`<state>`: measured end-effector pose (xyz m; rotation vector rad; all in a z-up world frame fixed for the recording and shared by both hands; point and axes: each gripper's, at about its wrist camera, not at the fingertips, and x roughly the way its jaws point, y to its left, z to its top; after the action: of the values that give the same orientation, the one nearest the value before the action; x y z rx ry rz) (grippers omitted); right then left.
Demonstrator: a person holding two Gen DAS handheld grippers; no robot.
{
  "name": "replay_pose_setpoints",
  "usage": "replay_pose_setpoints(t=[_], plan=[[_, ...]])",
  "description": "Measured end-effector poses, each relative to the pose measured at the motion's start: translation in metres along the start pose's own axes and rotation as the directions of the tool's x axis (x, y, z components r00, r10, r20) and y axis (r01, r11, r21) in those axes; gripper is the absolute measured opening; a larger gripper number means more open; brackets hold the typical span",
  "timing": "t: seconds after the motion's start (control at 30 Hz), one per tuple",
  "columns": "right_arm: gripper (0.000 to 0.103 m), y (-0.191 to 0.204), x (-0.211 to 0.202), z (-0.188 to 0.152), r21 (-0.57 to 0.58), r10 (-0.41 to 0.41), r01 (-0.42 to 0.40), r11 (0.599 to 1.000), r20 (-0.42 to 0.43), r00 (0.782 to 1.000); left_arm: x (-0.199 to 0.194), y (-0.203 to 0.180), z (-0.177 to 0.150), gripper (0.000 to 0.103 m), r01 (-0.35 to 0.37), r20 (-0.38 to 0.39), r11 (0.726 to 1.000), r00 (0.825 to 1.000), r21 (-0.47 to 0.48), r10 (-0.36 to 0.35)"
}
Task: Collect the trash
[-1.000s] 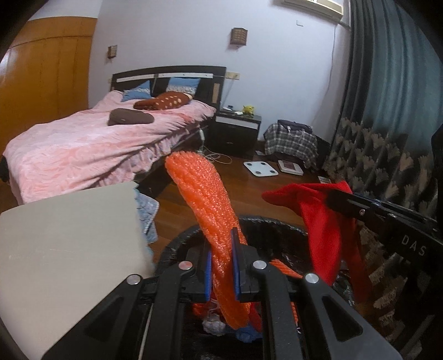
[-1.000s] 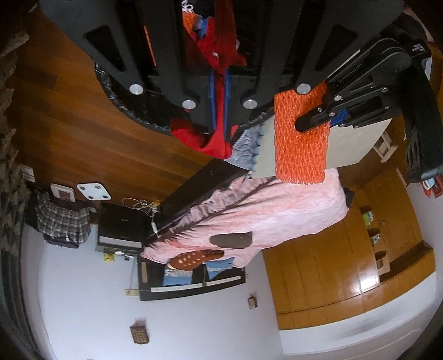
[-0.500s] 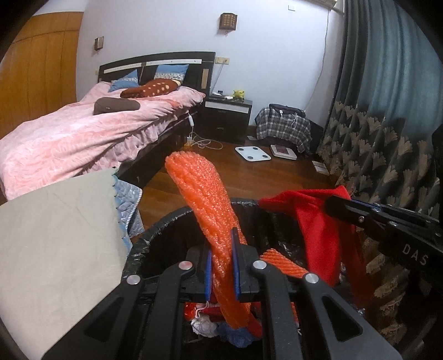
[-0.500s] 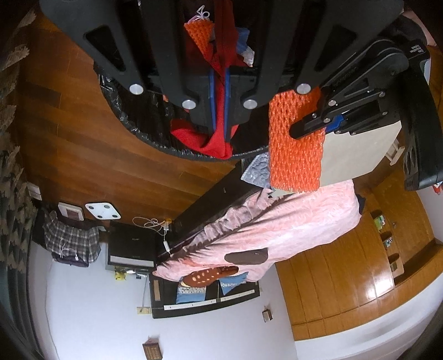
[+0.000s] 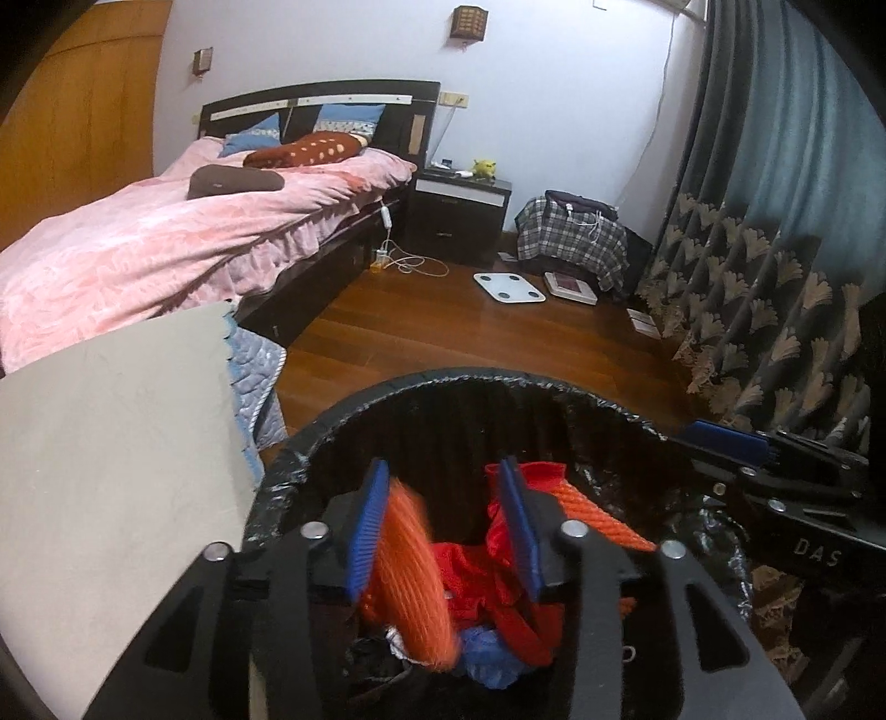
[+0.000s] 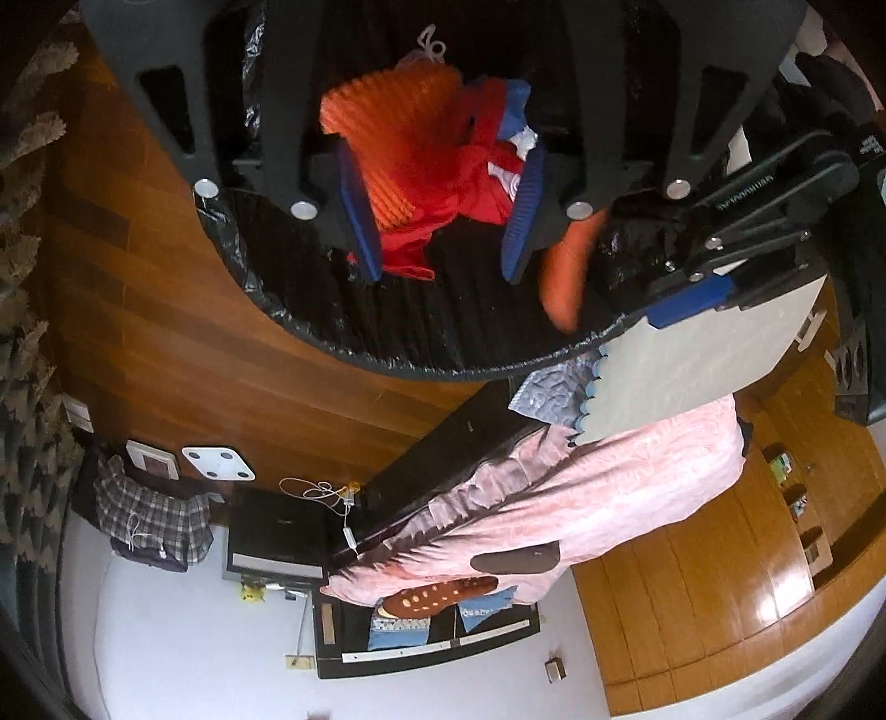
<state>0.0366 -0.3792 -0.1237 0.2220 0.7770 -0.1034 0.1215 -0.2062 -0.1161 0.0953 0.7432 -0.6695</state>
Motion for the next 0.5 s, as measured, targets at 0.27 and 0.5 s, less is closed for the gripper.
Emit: replay_pose_setpoints(t=[0.27, 0.5], plan=[[0.089, 0.009, -0.019, 0.0, -0.024, -0.024, 0.026, 0.999, 0.068, 0.997, -0.029, 0.014, 0.003, 0.073, -0.056, 0.056, 0.998, 0.997, -0.007, 0.056], [0.097, 0.017, -0.043, 0.006, -0.01, 0.0, 0.001, 1.0, 0.105, 0.994, -0.071, 0.032, 0.005, 0.093, -0.12, 0.107, 0.992, 0.987, -0.027, 0.122]])
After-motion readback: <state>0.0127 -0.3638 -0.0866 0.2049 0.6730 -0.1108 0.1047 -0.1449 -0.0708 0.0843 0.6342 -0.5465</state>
